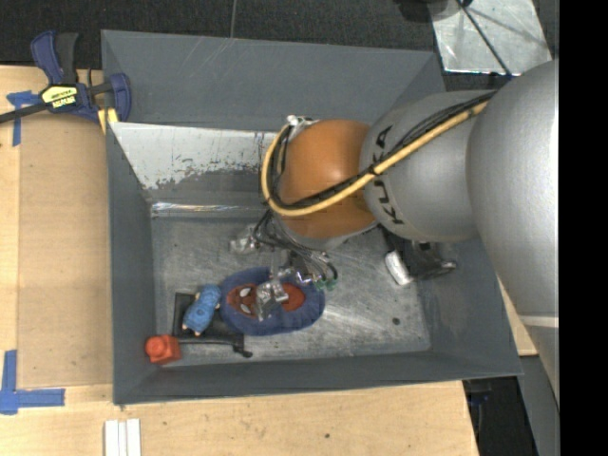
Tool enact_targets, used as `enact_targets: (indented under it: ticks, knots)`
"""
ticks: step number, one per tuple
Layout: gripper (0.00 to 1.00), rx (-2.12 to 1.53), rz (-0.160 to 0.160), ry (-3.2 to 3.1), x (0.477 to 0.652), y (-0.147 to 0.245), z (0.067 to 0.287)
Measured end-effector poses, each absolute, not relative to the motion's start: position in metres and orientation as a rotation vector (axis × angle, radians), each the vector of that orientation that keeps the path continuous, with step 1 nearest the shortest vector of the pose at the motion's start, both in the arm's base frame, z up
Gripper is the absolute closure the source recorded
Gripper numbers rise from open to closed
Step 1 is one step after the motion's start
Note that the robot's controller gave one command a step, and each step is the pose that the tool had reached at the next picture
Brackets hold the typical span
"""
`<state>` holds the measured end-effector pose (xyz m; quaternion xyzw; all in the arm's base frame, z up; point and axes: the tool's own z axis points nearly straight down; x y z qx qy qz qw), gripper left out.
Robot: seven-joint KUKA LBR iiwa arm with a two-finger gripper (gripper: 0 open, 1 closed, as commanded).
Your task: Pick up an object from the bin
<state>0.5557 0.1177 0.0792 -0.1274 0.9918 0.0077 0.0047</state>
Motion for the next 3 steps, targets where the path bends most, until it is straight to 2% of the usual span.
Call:
enact_targets:
  ticks: [1, 2, 3]
  knots:
    - [0.00, -0.213, 0.023, 3.126, 0.558, 0.088, 0.079]
    - [1.00, -0.219, 0.017, 3.139, 0.556, 0.086, 0.080]
    - [1.00, -0.281, -0.001, 3.116, 0.564, 0.060, 0.218]
